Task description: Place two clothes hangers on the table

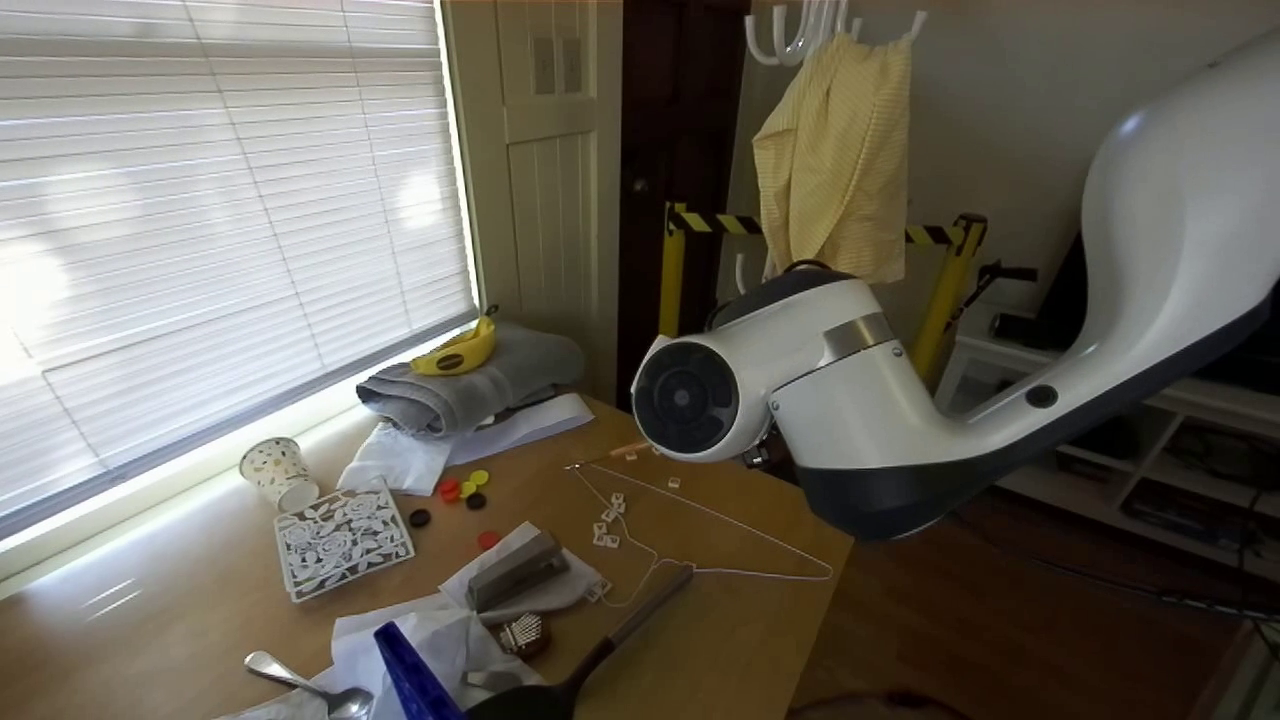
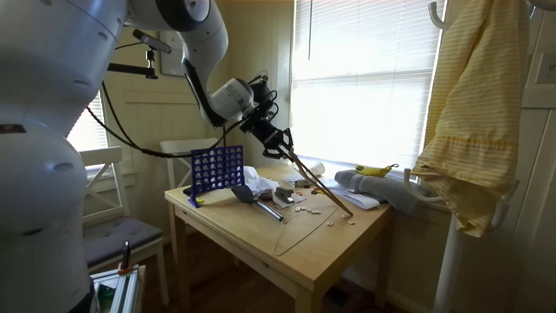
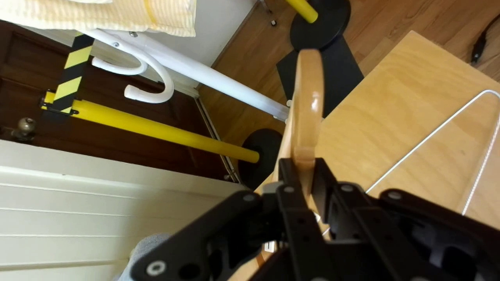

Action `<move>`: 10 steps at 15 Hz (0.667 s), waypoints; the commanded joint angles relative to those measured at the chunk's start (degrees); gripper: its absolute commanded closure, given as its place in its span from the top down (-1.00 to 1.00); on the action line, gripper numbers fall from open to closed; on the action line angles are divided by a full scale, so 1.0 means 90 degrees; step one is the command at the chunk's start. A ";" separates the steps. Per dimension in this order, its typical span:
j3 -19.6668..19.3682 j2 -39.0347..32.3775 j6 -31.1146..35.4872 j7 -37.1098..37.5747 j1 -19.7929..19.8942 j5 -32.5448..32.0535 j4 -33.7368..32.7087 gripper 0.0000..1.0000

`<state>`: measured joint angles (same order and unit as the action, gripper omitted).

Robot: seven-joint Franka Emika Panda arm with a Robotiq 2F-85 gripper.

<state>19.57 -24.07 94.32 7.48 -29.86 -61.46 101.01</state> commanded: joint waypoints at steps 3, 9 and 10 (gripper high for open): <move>0.0033 -0.0373 0.0024 -0.0286 -0.0056 -0.0018 -0.0495 -0.17; 0.0235 -0.0256 0.1354 -0.0966 0.0298 0.0820 -0.0479 0.63; 0.0251 -0.0227 0.1643 -0.1112 0.0358 0.1028 -0.0457 0.79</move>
<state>20.51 -26.40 103.31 2.00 -28.95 -57.12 97.53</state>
